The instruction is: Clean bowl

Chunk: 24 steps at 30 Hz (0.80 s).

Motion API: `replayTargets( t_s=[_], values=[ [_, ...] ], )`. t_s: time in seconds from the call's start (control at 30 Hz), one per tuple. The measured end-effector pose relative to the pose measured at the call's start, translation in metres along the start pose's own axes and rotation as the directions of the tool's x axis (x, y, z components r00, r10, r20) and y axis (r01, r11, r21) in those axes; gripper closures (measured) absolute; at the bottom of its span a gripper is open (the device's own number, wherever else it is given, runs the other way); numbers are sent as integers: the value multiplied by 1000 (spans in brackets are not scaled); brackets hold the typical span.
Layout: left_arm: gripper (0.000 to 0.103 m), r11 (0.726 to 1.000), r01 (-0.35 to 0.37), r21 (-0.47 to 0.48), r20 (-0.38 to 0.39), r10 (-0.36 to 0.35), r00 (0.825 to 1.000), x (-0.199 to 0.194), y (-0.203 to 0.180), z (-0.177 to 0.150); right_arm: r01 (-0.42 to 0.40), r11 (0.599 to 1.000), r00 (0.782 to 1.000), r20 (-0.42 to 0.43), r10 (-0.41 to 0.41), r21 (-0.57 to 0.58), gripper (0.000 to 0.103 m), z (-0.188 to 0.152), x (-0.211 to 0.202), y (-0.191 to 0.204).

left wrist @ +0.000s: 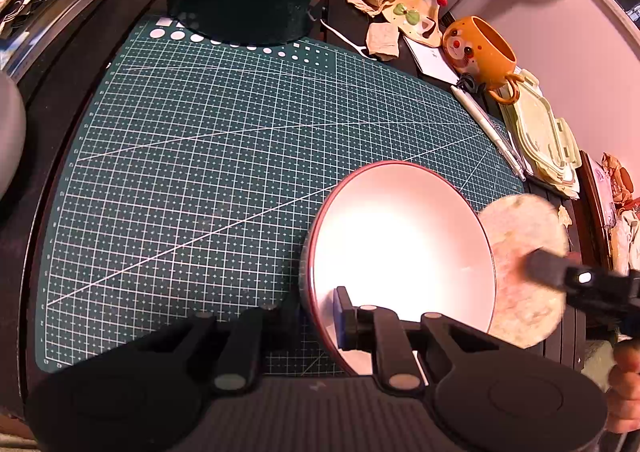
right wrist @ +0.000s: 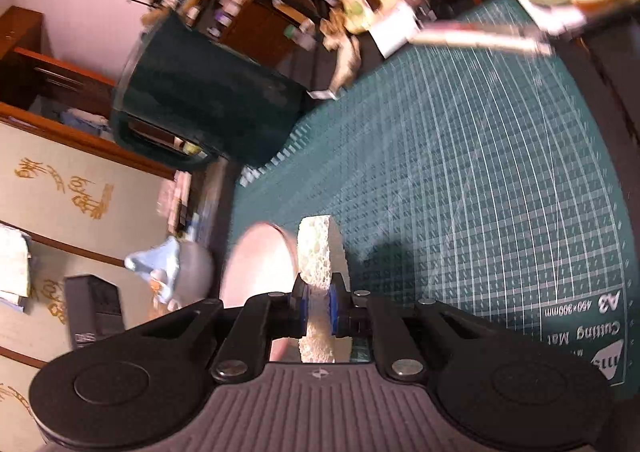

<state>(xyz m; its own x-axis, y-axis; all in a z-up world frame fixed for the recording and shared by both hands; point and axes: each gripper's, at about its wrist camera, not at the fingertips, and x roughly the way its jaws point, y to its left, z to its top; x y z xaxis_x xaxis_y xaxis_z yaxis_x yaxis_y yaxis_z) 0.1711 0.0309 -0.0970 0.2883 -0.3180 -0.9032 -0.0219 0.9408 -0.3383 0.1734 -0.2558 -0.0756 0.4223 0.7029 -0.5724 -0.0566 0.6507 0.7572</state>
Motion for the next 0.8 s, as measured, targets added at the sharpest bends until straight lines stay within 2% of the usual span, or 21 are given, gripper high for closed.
replayTargets(
  t_s=[0.07, 0.3, 0.47, 0.8],
  values=[
    [88, 1000, 0, 3, 0, 0, 1000, 1, 0, 1, 8, 999, 1000, 15, -7, -31, 94, 0, -6, 6],
    [88, 1000, -3, 6, 1, 3, 1000, 3, 0, 2, 30, 1000, 998, -51, -30, 3, 93, -7, 16, -5],
    [88, 1000, -1, 6, 0, 1, 1000, 4, 1, 2, 31, 999, 997, -66, -29, 34, 93, -8, 20, -9],
    [88, 1000, -3, 6, 0, 3, 1000, 4, -1, 3, 9, 1000, 1000, -7, -9, -24, 93, -4, 1, 6]
  ],
)
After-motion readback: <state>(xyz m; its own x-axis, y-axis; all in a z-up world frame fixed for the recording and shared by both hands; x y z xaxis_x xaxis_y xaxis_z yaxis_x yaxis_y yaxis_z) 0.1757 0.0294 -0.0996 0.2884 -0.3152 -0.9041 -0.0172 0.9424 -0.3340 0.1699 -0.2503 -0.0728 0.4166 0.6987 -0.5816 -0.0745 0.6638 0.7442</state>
